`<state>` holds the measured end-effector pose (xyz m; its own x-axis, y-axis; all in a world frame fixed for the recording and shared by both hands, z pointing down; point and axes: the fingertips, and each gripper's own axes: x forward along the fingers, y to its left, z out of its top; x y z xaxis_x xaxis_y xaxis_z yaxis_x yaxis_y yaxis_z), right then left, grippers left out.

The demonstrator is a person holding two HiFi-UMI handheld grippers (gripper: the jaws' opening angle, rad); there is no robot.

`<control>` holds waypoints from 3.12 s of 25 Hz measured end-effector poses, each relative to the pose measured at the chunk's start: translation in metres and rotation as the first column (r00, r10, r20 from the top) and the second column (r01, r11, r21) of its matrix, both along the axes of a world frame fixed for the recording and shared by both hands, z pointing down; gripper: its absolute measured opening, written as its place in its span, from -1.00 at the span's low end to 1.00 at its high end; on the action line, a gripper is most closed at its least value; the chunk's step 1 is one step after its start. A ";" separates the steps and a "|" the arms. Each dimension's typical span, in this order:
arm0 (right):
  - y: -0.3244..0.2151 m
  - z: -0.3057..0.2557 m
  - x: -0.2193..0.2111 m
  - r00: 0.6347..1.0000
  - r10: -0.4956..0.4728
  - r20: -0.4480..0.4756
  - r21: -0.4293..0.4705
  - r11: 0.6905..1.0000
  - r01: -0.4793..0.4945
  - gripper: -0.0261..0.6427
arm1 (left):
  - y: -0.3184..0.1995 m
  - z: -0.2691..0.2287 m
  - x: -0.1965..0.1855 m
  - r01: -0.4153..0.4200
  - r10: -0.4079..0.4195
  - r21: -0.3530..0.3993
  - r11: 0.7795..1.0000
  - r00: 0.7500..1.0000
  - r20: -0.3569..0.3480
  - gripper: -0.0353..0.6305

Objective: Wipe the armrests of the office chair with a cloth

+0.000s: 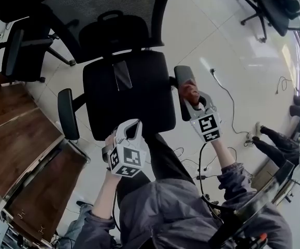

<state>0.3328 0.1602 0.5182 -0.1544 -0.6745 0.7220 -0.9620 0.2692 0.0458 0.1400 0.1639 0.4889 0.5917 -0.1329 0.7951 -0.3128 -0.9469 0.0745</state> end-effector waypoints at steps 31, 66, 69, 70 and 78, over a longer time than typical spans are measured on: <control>0.015 -0.009 -0.025 0.999 -0.030 -0.030 0.020 0.999 0.030 -0.65 | 0.041 -0.004 -0.039 0.017 -0.017 -0.009 1.000 1.000 -0.016 -0.85; 0.047 0.008 -0.017 0.999 -0.047 0.010 -0.050 0.998 0.047 -0.65 | 0.003 0.002 -0.047 0.054 -0.053 -0.022 0.998 0.997 0.050 -0.85; 0.057 0.005 -0.008 1.000 -0.016 0.016 -0.049 0.999 0.016 -0.65 | 0.003 0.003 -0.038 0.034 -0.032 -0.027 0.999 0.998 0.052 -0.85; 0.057 0.005 -0.001 1.000 0.000 0.012 -0.045 0.999 0.001 -0.65 | 0.003 0.004 -0.036 0.028 -0.026 -0.029 0.999 0.998 0.054 -0.85; 0.028 0.041 0.082 0.987 0.162 0.017 -0.047 0.986 -0.161 -0.65 | -0.003 0.010 -0.038 0.012 -0.008 -0.038 0.999 0.996 0.091 -0.85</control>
